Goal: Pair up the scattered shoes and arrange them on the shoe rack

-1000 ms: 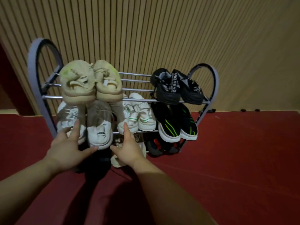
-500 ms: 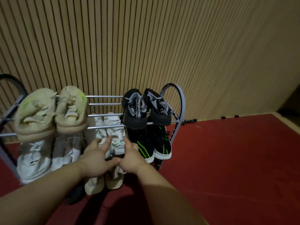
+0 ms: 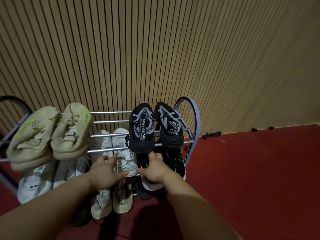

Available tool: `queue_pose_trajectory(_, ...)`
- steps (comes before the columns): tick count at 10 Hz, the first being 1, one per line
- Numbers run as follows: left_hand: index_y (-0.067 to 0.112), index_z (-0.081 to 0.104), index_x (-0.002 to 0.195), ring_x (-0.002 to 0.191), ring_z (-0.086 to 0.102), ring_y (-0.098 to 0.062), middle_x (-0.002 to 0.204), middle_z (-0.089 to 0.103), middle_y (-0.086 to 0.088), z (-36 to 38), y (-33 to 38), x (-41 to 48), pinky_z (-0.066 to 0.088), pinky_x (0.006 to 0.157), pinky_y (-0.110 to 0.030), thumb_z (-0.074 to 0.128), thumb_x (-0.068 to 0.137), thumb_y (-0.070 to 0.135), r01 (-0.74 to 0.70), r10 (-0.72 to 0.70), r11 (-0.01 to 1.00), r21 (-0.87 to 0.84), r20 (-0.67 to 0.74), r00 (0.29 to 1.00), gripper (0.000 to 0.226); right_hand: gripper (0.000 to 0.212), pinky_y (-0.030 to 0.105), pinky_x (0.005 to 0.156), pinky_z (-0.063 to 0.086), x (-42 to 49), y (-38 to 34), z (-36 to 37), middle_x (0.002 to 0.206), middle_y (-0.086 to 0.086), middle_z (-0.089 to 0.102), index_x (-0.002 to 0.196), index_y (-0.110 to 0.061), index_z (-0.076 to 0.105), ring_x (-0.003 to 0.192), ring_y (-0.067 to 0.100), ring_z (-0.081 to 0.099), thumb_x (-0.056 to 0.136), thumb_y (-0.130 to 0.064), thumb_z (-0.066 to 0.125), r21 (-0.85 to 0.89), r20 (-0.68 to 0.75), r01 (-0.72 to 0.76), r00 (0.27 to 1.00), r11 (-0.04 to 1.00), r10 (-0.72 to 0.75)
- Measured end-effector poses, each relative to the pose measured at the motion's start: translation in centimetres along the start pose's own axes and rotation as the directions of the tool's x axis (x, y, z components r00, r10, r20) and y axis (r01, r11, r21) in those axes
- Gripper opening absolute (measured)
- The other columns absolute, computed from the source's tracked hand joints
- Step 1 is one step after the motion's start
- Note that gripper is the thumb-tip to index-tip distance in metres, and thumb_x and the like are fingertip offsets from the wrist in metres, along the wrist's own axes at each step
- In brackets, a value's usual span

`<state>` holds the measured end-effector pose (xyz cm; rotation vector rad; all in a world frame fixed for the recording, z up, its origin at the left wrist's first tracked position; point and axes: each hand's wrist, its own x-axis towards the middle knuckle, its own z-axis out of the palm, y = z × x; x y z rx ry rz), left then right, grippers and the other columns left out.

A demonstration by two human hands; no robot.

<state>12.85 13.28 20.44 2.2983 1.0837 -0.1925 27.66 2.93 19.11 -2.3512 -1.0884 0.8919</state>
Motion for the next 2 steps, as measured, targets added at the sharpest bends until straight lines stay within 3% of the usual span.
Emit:
queue_pose_trajectory(1, 0.026, 0.006, 0.152, 0.145, 0.016, -0.030, 0.155, 0.012, -0.017, 0.2, -0.9, -0.9, 0.020, 0.115, -0.029, 0.054, 0.086, 0.056, -0.003, 0.004, 0.999, 0.036, -0.008, 1.000, 0.087, 0.084, 0.040, 0.112, 0.030, -0.6, 0.5, 0.1, 0.154, 0.009, 0.008, 0.152, -0.021, 0.004, 0.140, 0.034, 0.023, 0.090, -0.040, 0.058, -0.034, -0.001, -0.020, 1.000, 0.999, 0.020)
queue_pose_trajectory(2, 0.023, 0.004, 0.152, 0.146, 0.014, -0.029, 0.156, 0.009, -0.017, 0.4, -2.0, -2.0, 0.019, 0.115, -0.029, 0.055, 0.086, 0.054, -0.015, 0.014, 0.999, 0.042, 0.018, 1.000, 0.089, 0.086, 0.042, 0.114, 0.022, -1.8, 0.7, 0.2, 0.155, 0.009, 0.007, 0.152, -0.026, 0.002, 0.143, 0.033, 0.011, 0.089, -0.046, 0.057, -0.122, -0.088, -0.054, 0.995, 0.991, 0.043)
